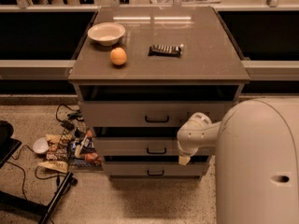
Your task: Open middle drawer
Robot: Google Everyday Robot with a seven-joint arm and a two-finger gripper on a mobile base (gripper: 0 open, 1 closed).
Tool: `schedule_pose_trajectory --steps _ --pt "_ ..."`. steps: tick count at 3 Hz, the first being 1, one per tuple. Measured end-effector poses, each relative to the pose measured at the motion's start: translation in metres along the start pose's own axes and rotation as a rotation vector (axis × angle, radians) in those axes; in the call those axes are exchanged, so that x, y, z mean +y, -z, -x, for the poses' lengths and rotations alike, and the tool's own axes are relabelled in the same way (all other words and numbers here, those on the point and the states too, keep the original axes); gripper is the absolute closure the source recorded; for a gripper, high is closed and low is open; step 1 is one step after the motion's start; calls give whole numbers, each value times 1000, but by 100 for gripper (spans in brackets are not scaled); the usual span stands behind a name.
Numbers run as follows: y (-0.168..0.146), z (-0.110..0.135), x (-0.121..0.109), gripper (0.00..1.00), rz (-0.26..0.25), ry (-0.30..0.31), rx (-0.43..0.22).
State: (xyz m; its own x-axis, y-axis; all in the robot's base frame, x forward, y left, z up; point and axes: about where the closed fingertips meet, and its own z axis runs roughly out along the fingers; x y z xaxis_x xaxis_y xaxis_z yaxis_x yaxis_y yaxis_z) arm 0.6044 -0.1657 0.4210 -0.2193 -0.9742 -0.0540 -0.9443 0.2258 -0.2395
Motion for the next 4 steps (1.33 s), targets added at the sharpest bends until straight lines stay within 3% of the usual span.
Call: schedule_pose_trajectory --steps 2,3,4 --pt "-5 -8 8 86 16 -18 -3" --pt "-5 -8 8 100 16 -19 -3" --pt "-2 -8 7 82 16 -19 -3"
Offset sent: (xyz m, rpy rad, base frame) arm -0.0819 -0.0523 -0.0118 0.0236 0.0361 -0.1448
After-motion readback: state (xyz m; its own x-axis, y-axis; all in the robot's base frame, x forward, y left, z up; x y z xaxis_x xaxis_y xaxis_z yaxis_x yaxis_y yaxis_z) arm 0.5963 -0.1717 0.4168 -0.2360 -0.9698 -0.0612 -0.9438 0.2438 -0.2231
